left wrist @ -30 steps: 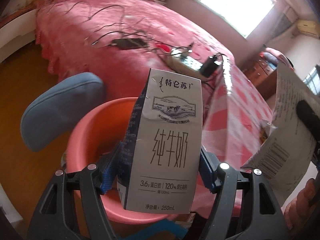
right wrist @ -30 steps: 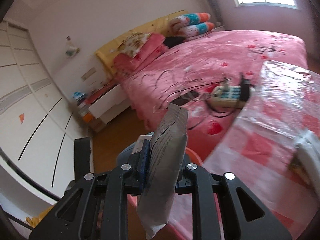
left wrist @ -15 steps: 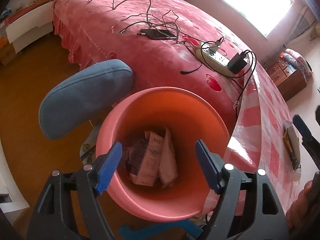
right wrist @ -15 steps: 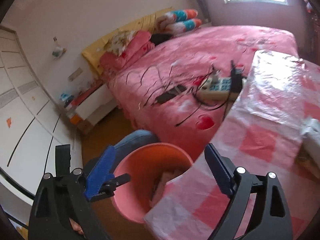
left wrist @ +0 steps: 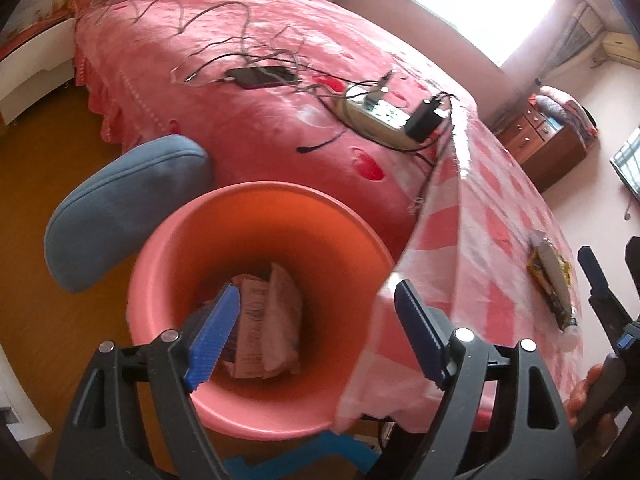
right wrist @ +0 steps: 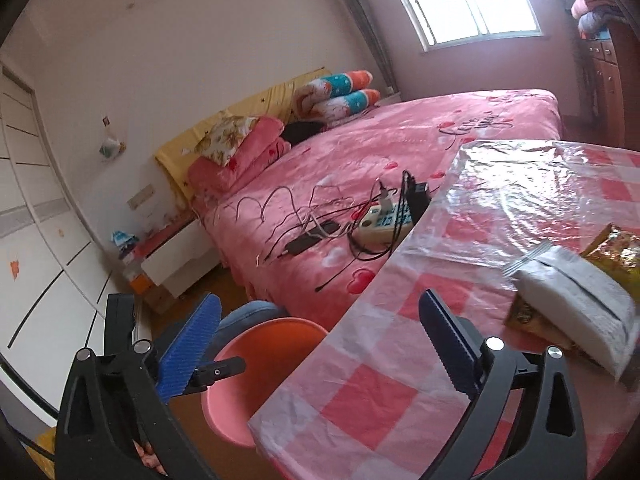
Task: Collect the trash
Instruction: 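Move both grippers back toward the remaining packaging on the table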
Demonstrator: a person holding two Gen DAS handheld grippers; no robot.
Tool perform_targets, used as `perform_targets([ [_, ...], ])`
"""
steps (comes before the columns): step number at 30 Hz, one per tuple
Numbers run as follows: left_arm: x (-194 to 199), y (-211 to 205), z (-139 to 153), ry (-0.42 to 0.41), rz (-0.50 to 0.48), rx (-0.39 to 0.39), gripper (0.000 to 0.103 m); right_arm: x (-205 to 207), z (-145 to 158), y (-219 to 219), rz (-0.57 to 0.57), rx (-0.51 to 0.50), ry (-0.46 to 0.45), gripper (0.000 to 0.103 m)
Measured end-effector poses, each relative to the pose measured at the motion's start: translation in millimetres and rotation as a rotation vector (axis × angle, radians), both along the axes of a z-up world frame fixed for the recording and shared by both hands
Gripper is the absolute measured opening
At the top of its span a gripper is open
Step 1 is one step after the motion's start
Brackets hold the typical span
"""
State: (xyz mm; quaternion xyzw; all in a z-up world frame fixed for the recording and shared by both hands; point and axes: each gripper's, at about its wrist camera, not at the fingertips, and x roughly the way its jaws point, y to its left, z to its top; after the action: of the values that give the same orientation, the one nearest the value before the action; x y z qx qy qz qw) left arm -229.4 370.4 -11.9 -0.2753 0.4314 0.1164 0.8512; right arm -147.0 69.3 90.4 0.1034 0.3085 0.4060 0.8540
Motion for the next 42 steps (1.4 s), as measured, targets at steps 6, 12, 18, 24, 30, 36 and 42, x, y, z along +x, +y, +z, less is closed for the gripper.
perform_targets([
  [6, 8, -23, 14, 0.001, -0.037, 0.034, 0.081, -1, 2, -26, -0.018, 0.033, -0.001, 0.098],
  [12, 16, -45, 27, -0.009, -0.076, 0.05, 0.081, 0, -3, -47, -0.03, 0.057, 0.025, 0.098],
  [18, 23, -65, 34, -0.011, -0.109, 0.066, 0.081, -3, -4, -67, -0.036, 0.057, 0.013, 0.098],
  [24, 33, -86, 37, -0.01, -0.141, 0.069, 0.081, -6, -7, -84, -0.072, 0.034, -0.015, 0.098],
  [30, 41, -108, 40, -0.013, -0.177, 0.066, 0.081, -4, -7, -103, -0.096, 0.042, -0.012, 0.098],
  [36, 50, -133, 44, -0.02, -0.225, 0.07, 0.081, -6, -5, -118, -0.121, 0.034, -0.04, 0.098],
  [42, 58, -154, 44, -0.013, -0.265, 0.069, 0.081, -5, -6, -134, -0.147, 0.032, -0.05, 0.098],
])
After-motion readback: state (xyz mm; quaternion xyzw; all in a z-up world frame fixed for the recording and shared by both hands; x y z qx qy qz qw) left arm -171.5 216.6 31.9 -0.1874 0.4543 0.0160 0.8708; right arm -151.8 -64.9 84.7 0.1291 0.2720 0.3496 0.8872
